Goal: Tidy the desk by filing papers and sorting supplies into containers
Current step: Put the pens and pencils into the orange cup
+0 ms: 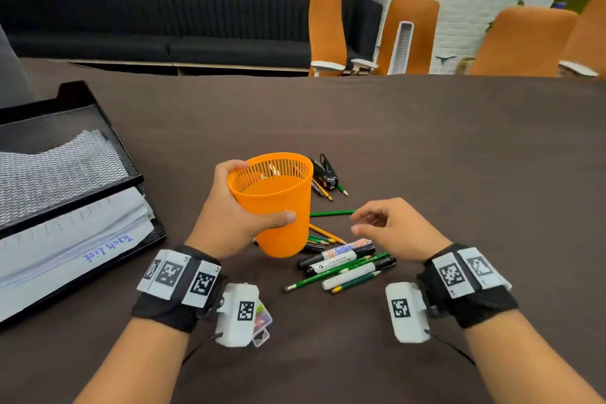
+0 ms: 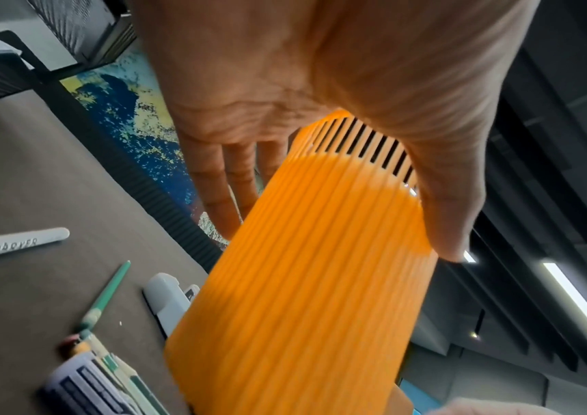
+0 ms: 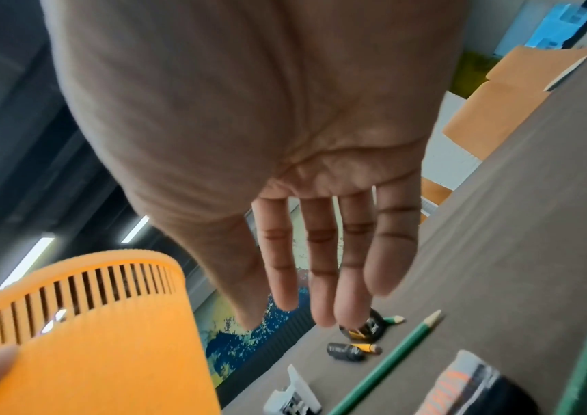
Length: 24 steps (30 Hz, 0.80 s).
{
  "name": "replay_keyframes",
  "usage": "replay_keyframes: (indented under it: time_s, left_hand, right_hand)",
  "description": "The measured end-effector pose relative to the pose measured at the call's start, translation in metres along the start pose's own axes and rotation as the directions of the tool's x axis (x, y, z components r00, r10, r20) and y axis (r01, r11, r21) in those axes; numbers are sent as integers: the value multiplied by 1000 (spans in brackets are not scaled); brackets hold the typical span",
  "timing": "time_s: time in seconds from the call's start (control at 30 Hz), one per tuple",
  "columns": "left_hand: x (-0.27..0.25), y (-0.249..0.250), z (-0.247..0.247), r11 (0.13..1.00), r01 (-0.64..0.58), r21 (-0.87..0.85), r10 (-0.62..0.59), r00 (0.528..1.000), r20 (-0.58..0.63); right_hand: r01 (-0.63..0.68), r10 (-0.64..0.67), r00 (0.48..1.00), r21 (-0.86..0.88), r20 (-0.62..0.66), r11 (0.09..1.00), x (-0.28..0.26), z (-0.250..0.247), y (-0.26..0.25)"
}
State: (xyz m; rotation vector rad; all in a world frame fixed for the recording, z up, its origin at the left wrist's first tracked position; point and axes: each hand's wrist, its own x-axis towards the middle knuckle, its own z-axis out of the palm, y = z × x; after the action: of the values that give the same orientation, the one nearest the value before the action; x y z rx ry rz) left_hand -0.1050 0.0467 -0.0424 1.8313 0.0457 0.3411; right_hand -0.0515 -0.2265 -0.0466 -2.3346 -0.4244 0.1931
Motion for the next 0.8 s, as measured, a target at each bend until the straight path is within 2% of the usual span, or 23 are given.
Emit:
replay_keyframes:
  time_s: [0.1, 0.2, 0.27, 0.33, 0.43, 0.57, 0.8]
  left_hand:
    - [-8, 8, 2, 1000, -10, 13, 8, 988, 154]
    - [-18, 17, 7, 1000, -20, 15, 14, 952, 305]
    - [-17, 19, 5, 999, -34, 15, 29, 957, 287]
    - [-13, 18, -3, 999, -50, 12, 47, 979, 197]
    - [-8, 14, -17, 998, -58, 12, 56, 993, 103]
    - [-5, 12, -29, 998, -50, 36, 47, 995, 87]
    - [-4, 6, -23, 999, -32, 31, 28, 994, 102]
  right_hand:
    - [55, -55, 996, 4, 72, 998, -3, 0, -13]
    - [132, -138, 988, 94, 64, 987, -9, -11, -27]
    - [122, -126, 991, 101, 39, 987, -15, -16, -29]
    - [88, -87, 995, -6, 45, 996, -22, -12, -27]
    - [51, -22, 988, -190, 151, 981, -27, 13, -24]
    - [43, 87, 967, -492, 239, 870, -22, 44, -26]
    - [134, 105, 940, -637, 323, 760, -21, 53, -34]
